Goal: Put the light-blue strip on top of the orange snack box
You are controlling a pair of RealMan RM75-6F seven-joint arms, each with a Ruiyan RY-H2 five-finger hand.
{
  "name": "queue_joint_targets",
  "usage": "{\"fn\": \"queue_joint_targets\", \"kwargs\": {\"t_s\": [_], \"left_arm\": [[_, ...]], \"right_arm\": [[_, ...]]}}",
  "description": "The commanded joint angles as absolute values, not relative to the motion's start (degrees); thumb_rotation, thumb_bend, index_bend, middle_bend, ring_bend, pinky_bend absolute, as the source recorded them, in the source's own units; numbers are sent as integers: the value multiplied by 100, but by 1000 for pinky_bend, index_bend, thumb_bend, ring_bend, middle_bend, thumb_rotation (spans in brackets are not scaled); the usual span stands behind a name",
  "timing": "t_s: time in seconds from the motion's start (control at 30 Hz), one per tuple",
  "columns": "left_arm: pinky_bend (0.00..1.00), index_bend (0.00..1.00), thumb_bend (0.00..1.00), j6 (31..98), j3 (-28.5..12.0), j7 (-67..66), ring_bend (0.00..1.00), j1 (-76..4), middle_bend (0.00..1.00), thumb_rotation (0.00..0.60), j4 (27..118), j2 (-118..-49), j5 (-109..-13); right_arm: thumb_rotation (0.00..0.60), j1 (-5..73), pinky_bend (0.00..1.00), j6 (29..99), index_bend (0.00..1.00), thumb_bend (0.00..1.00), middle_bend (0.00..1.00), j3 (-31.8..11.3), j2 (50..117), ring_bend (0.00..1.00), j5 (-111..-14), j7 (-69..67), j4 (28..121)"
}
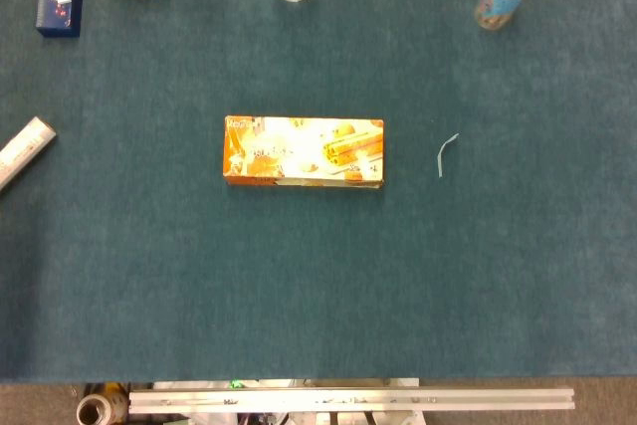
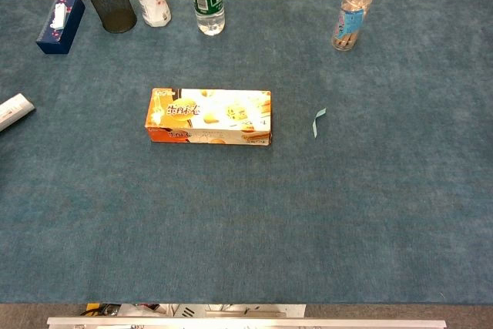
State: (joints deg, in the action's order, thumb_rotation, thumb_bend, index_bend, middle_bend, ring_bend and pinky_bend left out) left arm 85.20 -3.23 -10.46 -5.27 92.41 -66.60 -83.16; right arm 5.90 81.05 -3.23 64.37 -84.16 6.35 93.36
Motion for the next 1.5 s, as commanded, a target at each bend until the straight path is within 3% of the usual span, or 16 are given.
{"fn": "queue_joint_targets", "kwargs": {"t_s": [0.03, 0.47, 0.83, 1.0, 1.07, 1.2, 1.5], "left_arm": [[179, 181, 166, 8499, -319, -1059, 201, -537, 241, 600, 9230, -6667, -8314], [182, 181, 166, 8575, -325, -1023, 201, -521, 242, 600, 9257, -6596, -8377], [181, 181, 166, 8608, -315, -951, 202, -497, 242, 600, 9268, -6537, -8401], [182, 182, 166, 8634, -306, -938, 203, -472, 243, 600, 9286, -6501, -8402], [182, 182, 166, 8629, -304, -935, 203, -467, 243, 600, 9294, -6492, -8395], [181, 182, 166, 8635, -299, -927, 203, -454, 243, 600, 9292, -6493, -8388], [182, 181, 166, 8623, -297, -916, 204, -446, 243, 600, 9272, -6503, -8371]], "right_arm": [[600, 610, 457, 8068, 344, 186, 407, -331, 6453, 344, -8392, 626, 9319], [600, 1078, 459, 7720, 363, 186, 426, -435, 6242, 357, -8806, 368, 9421], [600, 1952, 700, 6554, 457, 186, 550, -513, 6441, 540, -8831, 557, 9315], [600, 2350, 723, 6060, 472, 188, 557, -522, 6729, 557, -8814, 650, 9092], [600, 2498, 707, 5891, 473, 218, 557, -499, 6858, 552, -8851, 631, 8988], [600, 2760, 576, 5647, 472, 282, 536, -420, 7113, 491, -9017, 636, 8745], [600, 3321, 395, 5419, 472, 290, 475, -224, 7783, 366, -9610, 673, 7981]]}}
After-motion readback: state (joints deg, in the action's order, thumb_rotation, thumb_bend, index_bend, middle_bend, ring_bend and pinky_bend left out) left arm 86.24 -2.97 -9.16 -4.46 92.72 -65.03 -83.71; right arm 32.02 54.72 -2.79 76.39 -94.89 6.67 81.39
